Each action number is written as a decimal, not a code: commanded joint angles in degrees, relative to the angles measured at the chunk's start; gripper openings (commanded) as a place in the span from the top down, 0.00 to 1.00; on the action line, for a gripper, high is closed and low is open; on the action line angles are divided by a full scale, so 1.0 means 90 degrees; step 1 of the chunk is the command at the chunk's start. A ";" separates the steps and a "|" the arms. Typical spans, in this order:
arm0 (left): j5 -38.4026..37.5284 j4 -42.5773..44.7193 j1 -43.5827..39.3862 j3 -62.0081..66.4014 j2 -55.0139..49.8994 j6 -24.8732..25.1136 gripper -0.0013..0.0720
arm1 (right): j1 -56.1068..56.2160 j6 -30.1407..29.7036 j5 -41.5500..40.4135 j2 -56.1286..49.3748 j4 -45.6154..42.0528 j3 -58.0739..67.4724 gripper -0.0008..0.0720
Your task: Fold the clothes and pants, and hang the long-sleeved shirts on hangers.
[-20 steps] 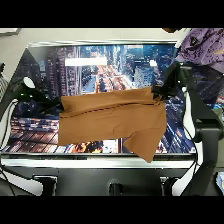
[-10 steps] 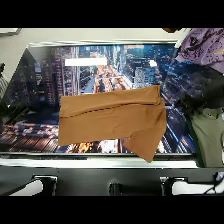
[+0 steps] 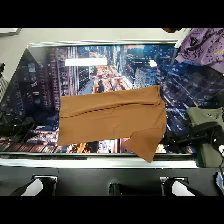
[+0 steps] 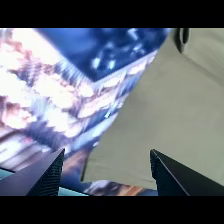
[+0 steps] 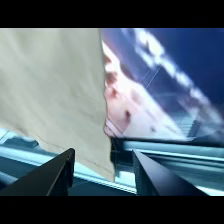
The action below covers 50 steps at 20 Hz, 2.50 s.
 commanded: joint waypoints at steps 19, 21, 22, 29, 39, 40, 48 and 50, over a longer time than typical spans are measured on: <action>0.0029 -0.0879 0.0032 -0.1120 -0.0325 0.1481 0.14 | -0.0015 -0.0483 0.1212 0.0180 0.1209 -0.0724 0.95; 0.0046 -0.0998 0.0019 -0.1365 -0.0529 0.1620 0.14 | -0.0015 -0.0481 0.1207 0.0182 0.1209 -0.0724 0.95; 0.0066 -0.0996 0.0019 -0.1430 -0.0605 0.1617 0.14 | -0.0017 -0.0478 0.1236 0.0182 0.1209 -0.0724 0.95; -0.0017 -0.1013 -0.0015 -0.1447 -0.0724 0.1600 0.14 | -0.0017 -0.0435 0.1265 0.0185 0.1209 -0.0724 0.95; 0.0243 -0.1027 -0.0758 -0.1447 -0.1144 0.1418 0.17 | -0.0015 -0.0435 0.1248 0.0185 0.1212 -0.0724 0.95; 0.0223 -0.1039 -0.0821 -0.1447 -0.1285 0.1421 0.33 | -0.0015 -0.0435 0.1239 0.0192 0.1209 -0.0724 0.95; -0.0323 -0.0792 -0.0879 -0.0848 -0.0699 0.0882 0.96 | -0.0017 -0.0032 0.0644 0.1511 0.1158 -0.0682 0.95; -0.0597 -0.0396 -0.0879 -0.0639 -0.0068 0.0338 0.96 | -0.0017 0.0272 -0.0168 0.2305 0.1154 -0.0627 0.95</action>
